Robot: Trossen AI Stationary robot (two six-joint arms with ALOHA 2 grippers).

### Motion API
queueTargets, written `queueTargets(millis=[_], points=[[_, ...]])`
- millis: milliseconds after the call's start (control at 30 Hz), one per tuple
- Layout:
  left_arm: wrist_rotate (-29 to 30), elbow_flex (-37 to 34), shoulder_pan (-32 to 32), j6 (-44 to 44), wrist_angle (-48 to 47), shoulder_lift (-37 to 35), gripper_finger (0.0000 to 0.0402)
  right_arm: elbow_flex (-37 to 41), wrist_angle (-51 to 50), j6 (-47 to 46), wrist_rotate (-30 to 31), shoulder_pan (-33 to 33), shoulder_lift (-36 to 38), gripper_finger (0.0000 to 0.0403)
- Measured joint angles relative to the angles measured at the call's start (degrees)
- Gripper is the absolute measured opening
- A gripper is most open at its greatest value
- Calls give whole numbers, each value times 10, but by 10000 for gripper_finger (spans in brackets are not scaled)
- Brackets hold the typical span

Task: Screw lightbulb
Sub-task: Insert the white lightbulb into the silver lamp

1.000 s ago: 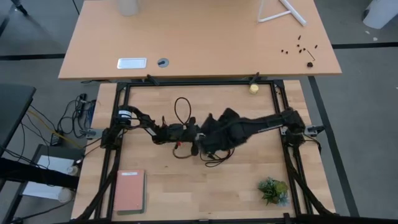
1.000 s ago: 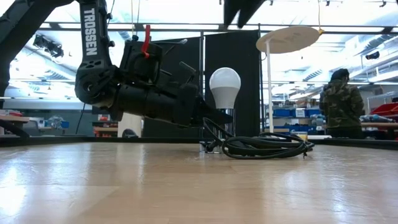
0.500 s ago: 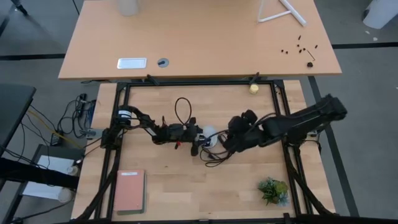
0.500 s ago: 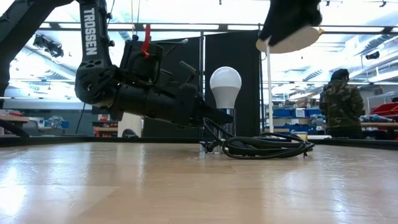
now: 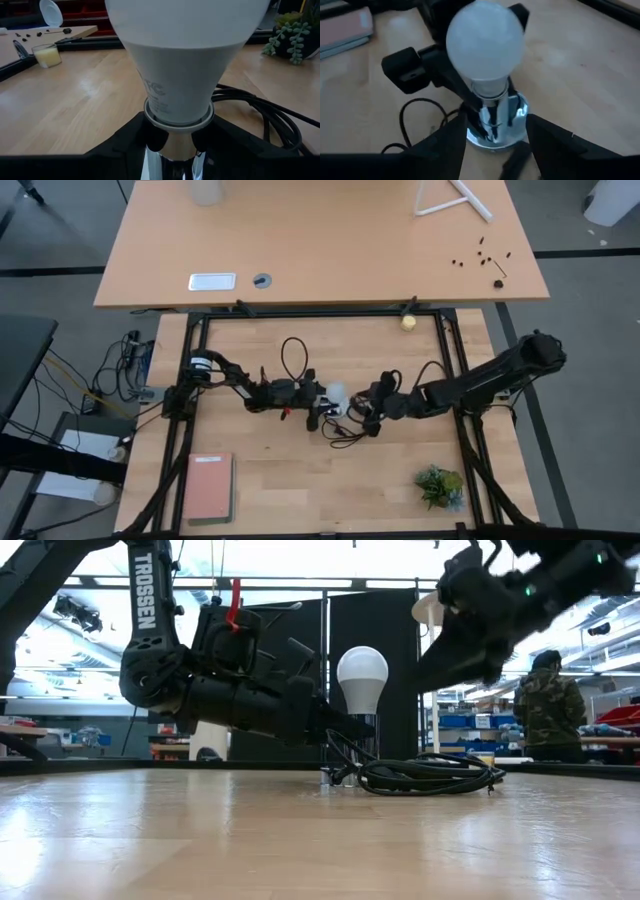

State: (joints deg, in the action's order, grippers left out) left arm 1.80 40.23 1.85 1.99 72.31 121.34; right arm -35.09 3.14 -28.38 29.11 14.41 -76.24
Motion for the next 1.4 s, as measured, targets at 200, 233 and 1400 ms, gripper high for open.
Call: queueTargets(millis=[200,233,1400], points=[[-1,0,0,8,-2,0,190,38,142,3,19,-1,-51,211],[-1,0,0,8,-2,0,190,39,161,1,27,-1,-63,211],[-43,-1,5,-6,-4,0,190,14,344,56,28,27,-197,245]])
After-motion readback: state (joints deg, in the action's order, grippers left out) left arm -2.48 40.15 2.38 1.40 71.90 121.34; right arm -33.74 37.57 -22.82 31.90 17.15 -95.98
